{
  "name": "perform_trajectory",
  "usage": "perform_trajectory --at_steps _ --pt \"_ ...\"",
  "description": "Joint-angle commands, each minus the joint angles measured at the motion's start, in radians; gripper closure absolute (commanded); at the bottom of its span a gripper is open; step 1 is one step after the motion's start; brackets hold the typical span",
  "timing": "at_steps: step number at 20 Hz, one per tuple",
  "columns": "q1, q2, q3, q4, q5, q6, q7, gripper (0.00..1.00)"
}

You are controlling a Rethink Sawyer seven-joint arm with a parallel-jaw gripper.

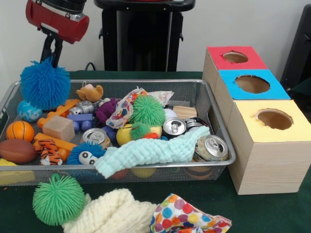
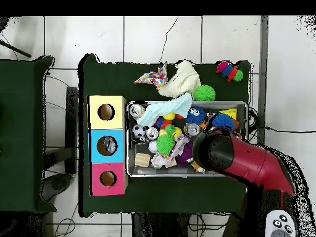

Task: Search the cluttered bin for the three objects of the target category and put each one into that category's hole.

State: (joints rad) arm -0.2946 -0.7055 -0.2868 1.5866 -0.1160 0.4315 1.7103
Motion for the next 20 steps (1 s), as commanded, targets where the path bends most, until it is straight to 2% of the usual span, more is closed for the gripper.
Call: perform_trajectory --at_steps 1,10,14,20 --pt "-0.040 -0.011 0.101 0.035 -0.076 -0.018 -0.016 1.00" --pt "-0.081 -0.031 0.143 0.060 -0.102 -0.035 -0.041 1.00" --pt "-0.069 -0.018 0.136 0.050 -0.112 -0.039 0.004 1.00" --pt "-0.079 -0.022 0.137 0.089 -0.128 -0.105 0.046 1.00"
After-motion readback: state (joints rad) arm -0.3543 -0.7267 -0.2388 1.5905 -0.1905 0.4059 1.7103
